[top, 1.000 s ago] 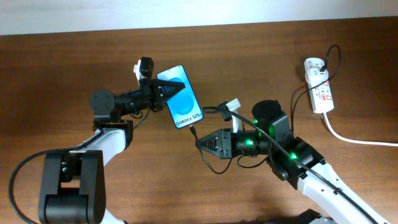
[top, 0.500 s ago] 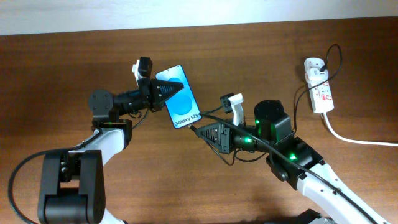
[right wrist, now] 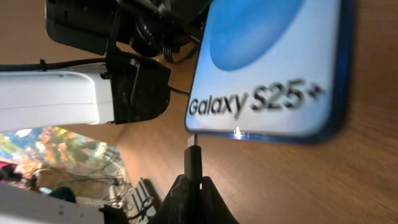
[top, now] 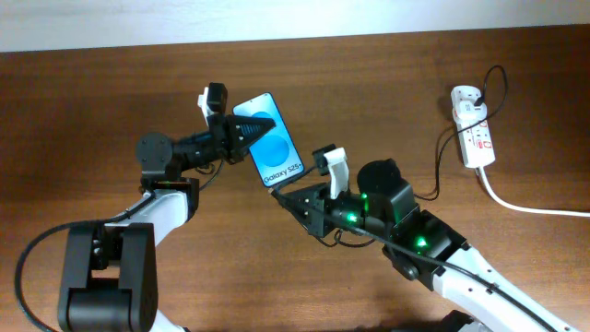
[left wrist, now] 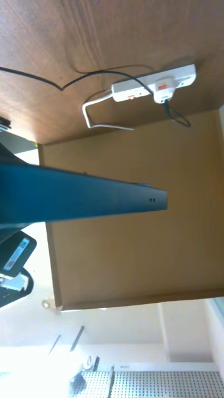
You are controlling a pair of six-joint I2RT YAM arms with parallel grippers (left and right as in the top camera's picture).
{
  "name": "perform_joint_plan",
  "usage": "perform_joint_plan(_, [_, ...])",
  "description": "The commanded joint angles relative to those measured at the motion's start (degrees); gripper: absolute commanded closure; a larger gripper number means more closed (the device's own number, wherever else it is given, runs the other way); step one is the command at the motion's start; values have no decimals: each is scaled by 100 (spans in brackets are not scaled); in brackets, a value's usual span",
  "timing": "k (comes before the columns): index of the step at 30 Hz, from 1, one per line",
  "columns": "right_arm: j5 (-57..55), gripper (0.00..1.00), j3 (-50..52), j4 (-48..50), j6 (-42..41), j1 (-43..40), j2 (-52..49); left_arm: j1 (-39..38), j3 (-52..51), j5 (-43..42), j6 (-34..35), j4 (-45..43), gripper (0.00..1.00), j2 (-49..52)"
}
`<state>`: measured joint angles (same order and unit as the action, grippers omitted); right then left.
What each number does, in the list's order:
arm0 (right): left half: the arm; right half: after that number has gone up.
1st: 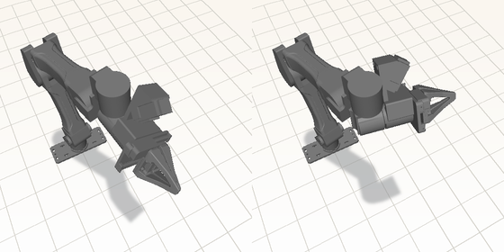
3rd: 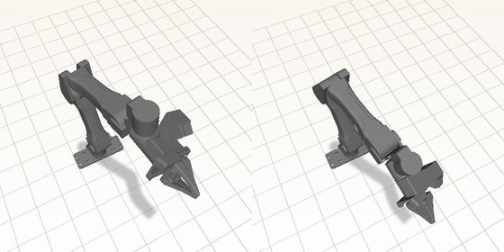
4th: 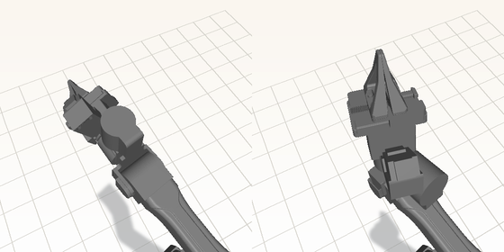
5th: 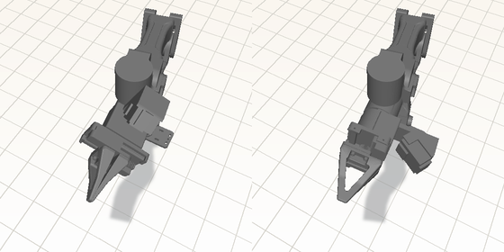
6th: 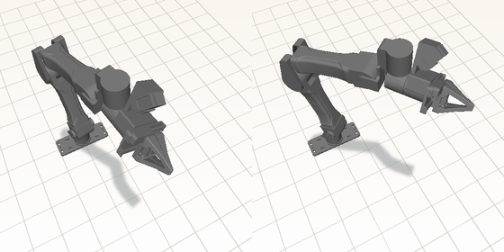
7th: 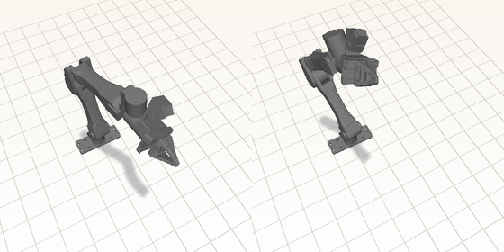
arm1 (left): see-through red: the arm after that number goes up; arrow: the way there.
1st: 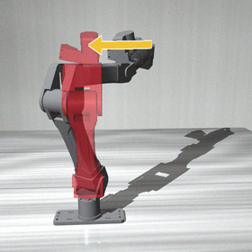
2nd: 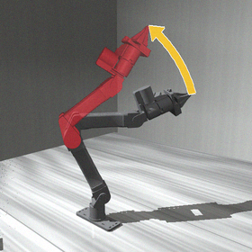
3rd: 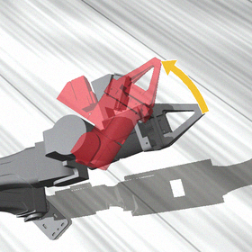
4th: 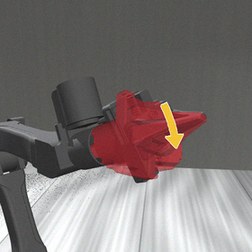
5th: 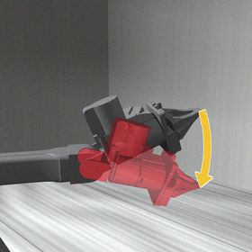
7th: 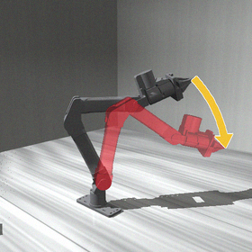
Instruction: Plug charger to phone and switch on socket
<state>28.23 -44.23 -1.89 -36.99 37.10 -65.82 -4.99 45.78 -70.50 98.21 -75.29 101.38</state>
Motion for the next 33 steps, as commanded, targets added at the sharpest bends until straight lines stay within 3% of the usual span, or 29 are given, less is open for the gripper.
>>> perform_joint_plan(1, [-645,95,-81,83,341,39,-66,-177,46,-219,26,-74,100,-9])
perform_joint_plan(4, [-758,96,-81,-208,492,39,-66,-59,46,-232,-155,-74,100,-9])
perform_joint_plan(7, [-2201,96,-81,-1711,693,39,-105,476,46,-234,-166,-74,100,-9])
perform_joint_plan(11, [-2747,96,-76,-2883,813,39,-750,1270,46,-236,-164,-74,100,-9])
perform_joint_plan(19, [-2330,92,-133,-2623,807,39,-2503,1506,46,-623,-164,-74,100,-9])
perform_joint_plan(20, [-2332,87,-155,-2625,809,39,-2503,1506,46,-625,-164,-74,100,-9])
perform_joint_plan(21, [-2332,75,-160,-2625,809,39,-2503,1506,46,-625,-164,-74,100,-9])
perform_joint_plan(24, [-2297,60,-157,-2822,809,39,-2503,1506,46,-625,-164,-74,100,-9])
perform_joint_plan(33, [-2131,64,-157,-3139,767,37,-2612,1491,46,-686,-164,-74,100,-9])
